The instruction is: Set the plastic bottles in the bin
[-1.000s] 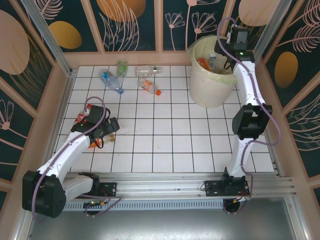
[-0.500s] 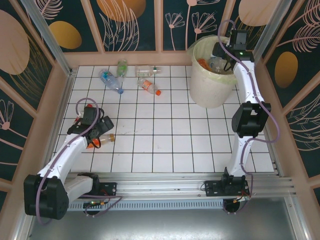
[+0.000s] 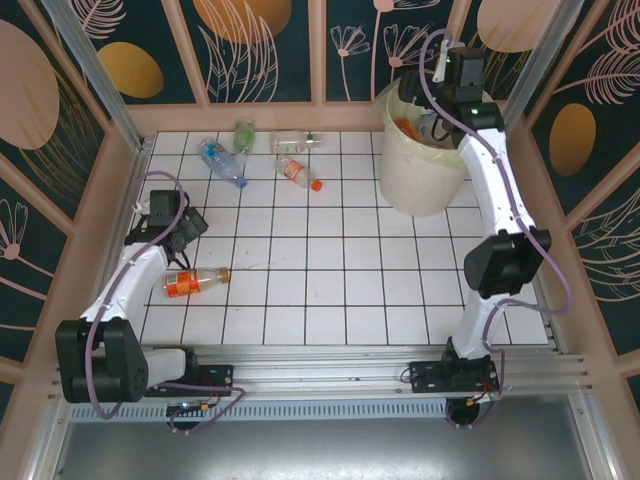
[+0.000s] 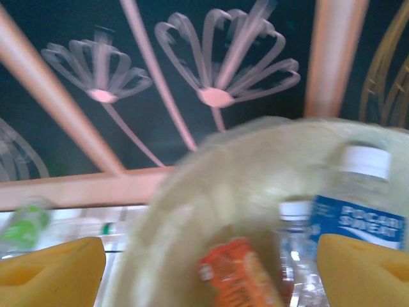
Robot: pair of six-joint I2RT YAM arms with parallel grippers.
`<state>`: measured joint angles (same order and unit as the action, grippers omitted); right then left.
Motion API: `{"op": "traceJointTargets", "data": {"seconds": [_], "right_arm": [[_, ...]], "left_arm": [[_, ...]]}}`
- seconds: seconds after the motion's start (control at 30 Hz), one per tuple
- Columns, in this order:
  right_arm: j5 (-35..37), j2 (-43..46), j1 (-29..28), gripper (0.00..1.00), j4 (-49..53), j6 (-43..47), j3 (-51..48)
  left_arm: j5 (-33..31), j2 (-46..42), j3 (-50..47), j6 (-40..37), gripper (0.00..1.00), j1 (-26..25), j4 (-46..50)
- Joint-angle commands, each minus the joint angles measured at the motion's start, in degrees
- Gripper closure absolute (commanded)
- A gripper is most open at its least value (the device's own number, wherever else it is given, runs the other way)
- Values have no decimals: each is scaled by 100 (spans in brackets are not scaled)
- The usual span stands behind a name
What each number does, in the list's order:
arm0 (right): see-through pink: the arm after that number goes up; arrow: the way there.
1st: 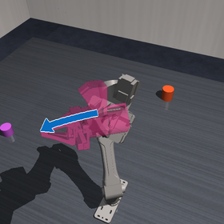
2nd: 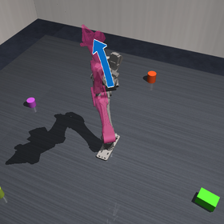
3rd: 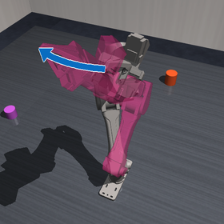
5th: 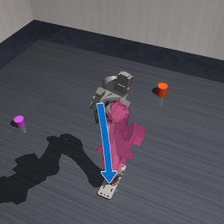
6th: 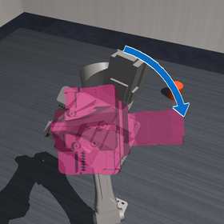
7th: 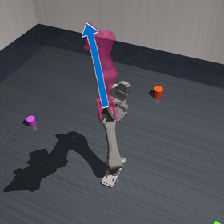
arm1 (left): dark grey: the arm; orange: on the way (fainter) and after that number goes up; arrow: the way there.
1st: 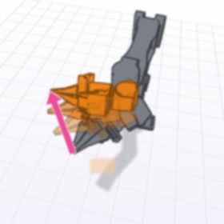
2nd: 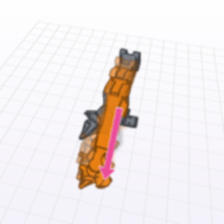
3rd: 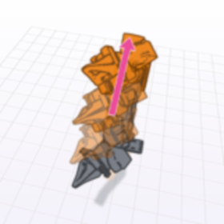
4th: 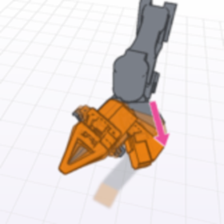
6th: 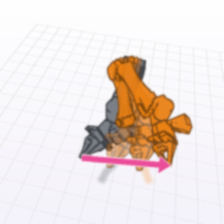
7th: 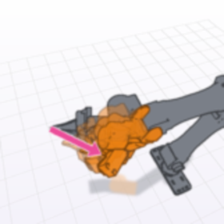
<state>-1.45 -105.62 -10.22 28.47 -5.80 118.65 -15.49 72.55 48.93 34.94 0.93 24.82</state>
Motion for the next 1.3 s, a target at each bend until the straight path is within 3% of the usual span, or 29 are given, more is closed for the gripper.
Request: {"op": "traceJointTargets", "data": {"seconds": [0.0,0.13,0.3,0.47,0.7,0.9,0.97,1.07,1.27], "right_arm": [[-396,597,-219,13,-520,85,-518],[-878,1289,-507,11,-1095,-91,-1468],[-1295,2019,-690,10,-1727,-378,-2666],[-1601,2476,-712,10,-2115,-587,-3527],[-1977,2939,-781,10,-2329,-646,-4105],[-2096,3183,-852,10,-2394,-597,-4457],[-2087,3231,-850,10,-2403,-606,-4539],[-2096,3267,-854,10,-2424,-615,-4609],[-2105,3325,-875,10,-2469,-659,-4731]], "left_arm": [[-494,273,143,-343,1,324,-62],[-549,853,352,-1126,1,557,-111],[-1,869,382,-2197,1,615,-433],[230,1367,858,-2809,1,715,179],[797,2095,1053,-2893,1,993,230],[576,2459,1083,-3002,3,1006,245],[619,2531,1099,-2969,7,1008,260],[696,2767,1110,-2936,23,1008,257],[813,2915,1156,-2913,26,1010,225]]}}
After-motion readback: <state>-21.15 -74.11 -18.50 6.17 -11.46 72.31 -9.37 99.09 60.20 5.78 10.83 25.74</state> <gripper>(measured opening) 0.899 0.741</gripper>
